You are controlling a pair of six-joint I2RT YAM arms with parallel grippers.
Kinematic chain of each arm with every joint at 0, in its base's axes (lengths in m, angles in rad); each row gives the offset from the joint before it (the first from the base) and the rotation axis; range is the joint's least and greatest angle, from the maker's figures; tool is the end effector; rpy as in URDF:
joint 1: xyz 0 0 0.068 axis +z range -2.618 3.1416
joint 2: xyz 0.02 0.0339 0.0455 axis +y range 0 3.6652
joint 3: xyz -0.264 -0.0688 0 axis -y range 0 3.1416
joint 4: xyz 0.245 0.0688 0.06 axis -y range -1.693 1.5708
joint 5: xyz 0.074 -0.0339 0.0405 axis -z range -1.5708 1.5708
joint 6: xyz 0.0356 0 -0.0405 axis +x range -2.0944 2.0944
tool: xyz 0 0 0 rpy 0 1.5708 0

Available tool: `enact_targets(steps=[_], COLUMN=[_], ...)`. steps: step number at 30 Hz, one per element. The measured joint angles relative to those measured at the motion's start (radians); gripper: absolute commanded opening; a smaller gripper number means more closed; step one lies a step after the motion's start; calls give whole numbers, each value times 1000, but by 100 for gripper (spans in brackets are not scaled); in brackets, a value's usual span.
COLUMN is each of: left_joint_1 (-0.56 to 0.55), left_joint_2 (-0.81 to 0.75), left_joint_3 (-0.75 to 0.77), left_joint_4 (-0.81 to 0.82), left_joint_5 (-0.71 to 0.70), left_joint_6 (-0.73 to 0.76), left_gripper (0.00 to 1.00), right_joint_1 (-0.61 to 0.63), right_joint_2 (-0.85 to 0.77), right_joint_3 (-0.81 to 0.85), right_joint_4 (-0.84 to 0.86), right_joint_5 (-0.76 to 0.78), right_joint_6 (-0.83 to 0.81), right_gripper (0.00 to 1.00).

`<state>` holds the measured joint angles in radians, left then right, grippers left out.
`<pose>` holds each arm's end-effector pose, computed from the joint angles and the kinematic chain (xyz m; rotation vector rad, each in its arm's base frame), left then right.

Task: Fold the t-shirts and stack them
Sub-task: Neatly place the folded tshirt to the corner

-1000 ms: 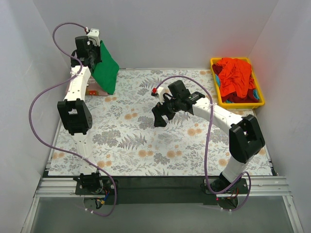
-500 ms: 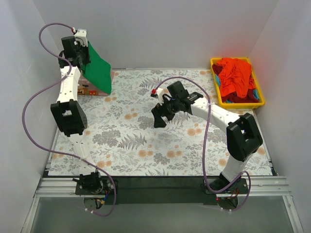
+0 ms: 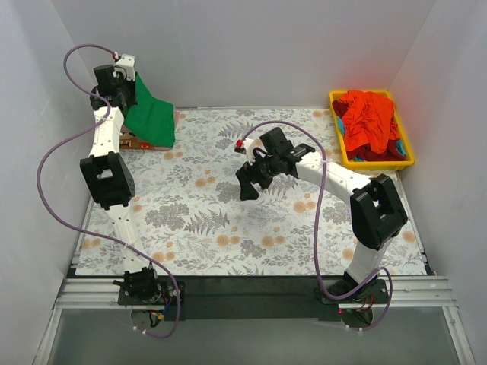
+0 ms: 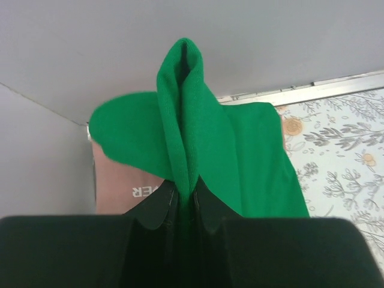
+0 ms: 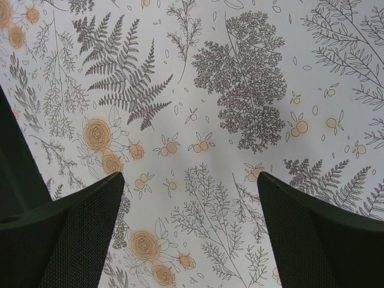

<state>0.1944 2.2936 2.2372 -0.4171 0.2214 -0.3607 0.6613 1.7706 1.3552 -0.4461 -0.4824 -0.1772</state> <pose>0.5307 0.0965 0.3080 -0.4263 2.0029 -0.3300 0.2973 0.2522 0.2482 -1.2009 2.1465 0.8024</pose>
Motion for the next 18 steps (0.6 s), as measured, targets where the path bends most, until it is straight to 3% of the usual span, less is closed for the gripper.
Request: enact_targets(steps=[16,18], left_joint_1=[34,36], left_joint_2=[57,63], left_joint_3=[4,2], left_joint_4=[119,134], left_joint_5=[-25,-42], left_joint_6=[121,133], left_gripper=[0,22], right_joint_1=[1,1], right_joint_2=[21,26], right_joint_3=[13,17], right_joint_4=[-1,-1], right_joint_5=[0,0], right_joint_6=[10,10], right_gripper=[98,98])
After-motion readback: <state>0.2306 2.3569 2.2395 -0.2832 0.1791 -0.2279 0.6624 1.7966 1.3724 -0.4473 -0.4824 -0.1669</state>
